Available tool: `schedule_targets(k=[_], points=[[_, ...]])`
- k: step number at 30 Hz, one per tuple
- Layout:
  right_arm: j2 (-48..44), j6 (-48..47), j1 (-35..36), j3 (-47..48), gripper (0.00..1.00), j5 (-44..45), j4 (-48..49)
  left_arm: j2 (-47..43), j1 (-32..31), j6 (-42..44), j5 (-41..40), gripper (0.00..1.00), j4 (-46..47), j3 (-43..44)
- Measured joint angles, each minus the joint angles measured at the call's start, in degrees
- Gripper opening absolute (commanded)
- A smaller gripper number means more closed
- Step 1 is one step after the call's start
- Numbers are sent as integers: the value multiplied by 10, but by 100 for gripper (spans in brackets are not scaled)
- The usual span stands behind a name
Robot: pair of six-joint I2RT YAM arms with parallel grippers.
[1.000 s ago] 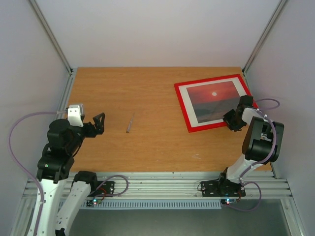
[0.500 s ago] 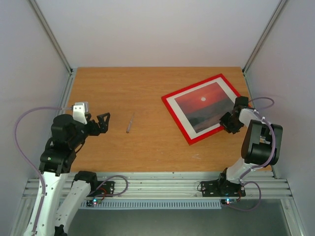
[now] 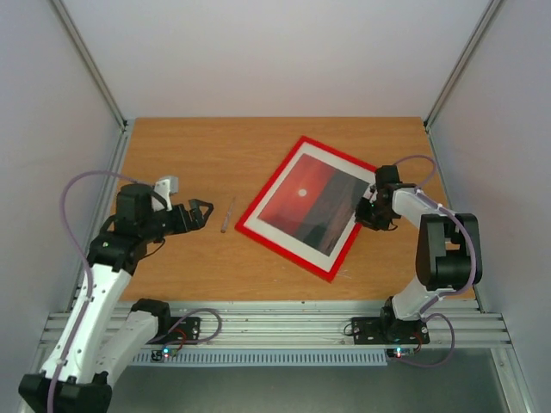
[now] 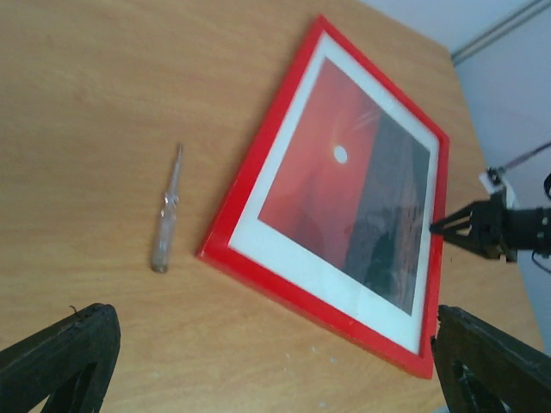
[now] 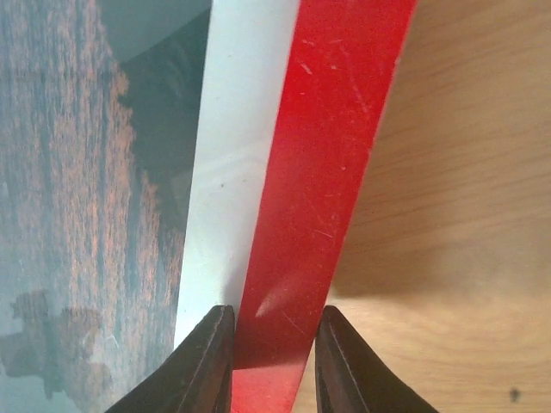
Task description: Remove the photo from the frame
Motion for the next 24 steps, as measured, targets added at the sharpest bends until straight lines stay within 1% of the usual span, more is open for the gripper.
schedule_targets(k=[3,4,9,15,16,24], points=[[0,-27,23,7,6,-7,-5,31,-17,-10,9,98,-1,-15],[5,-54,43,27,6,-9,-14,63,-40,-19,12,97,1,-35],[24,-89,66,56,6,-11,-17,85,-76,-43,0,94,11,-61],[51,-118,82,81,6,-7,-21,118,-111,-80,-20,89,58,-100],[71,-130,88,99,6,-3,-24,124,-114,-87,-22,89,65,-107],[116,-157,94,159,8,9,-30,167,-149,-107,-43,87,111,-133]])
